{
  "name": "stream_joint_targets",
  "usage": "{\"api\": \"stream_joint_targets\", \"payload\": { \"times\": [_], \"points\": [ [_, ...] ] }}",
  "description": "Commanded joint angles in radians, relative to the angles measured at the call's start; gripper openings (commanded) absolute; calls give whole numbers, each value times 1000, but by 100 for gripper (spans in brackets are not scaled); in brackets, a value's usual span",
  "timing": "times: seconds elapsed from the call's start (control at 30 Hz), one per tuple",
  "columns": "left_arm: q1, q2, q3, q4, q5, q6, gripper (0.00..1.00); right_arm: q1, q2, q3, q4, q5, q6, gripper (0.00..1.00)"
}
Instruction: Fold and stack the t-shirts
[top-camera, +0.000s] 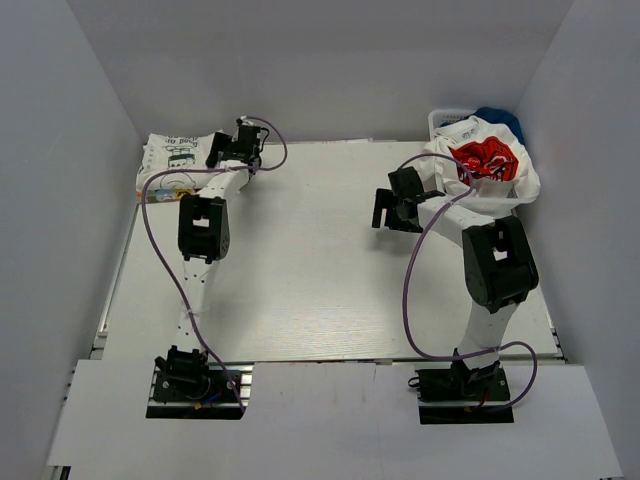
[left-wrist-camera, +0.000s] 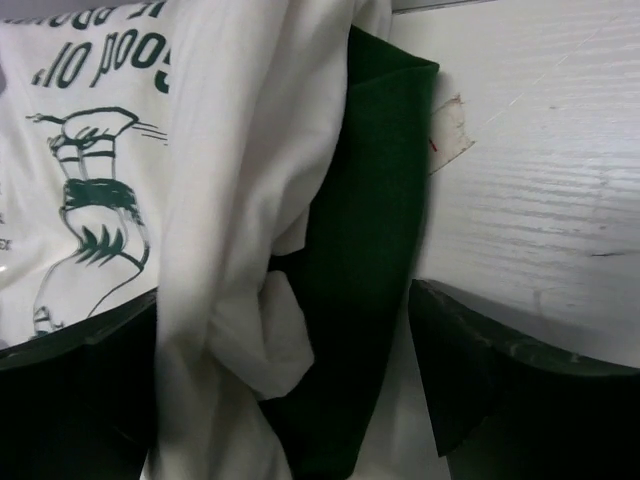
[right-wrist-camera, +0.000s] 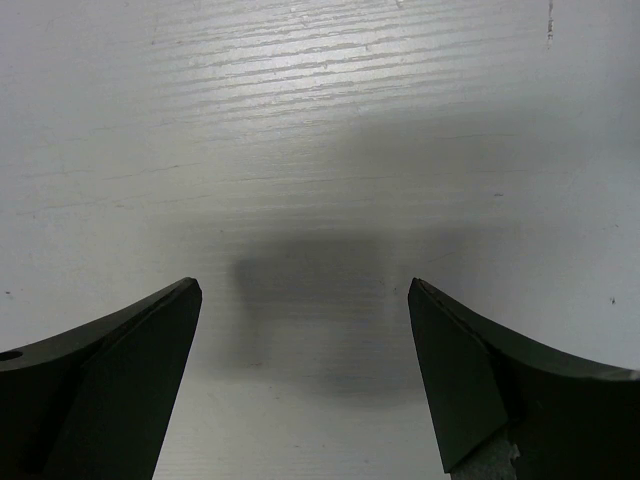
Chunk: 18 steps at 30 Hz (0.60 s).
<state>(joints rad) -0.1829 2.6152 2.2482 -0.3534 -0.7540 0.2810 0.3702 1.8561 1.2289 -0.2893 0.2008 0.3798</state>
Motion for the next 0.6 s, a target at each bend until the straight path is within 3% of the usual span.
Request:
{"api": "stream_joint_targets", "payload": {
  "times": [0.0, 0.13, 0.23, 0.33, 0.5, 0.57],
  "points": [
    [2, -59, 51, -55, 85, -63, 100, -4, -8, 9, 2, 0, -16, 90],
    [2, -132, 60, -99, 146, -150, 100, -2, -32, 0, 9, -17, -16, 90],
    [14, -234, 34, -134, 278, -241, 100, -1, -50, -11, 25, -31, -16, 90],
    [52, -403, -112, -113, 399, -339, 100, 1, -61, -16, 24, -37, -16, 90],
    [53, -547, -196, -182, 502, -404, 100, 1, -86, -23, 36, -52, -4, 90],
    [53, -679, -324, -182, 567, -465, 100, -1, -131, -51, 47, -63, 8, 90]
  ]
}}
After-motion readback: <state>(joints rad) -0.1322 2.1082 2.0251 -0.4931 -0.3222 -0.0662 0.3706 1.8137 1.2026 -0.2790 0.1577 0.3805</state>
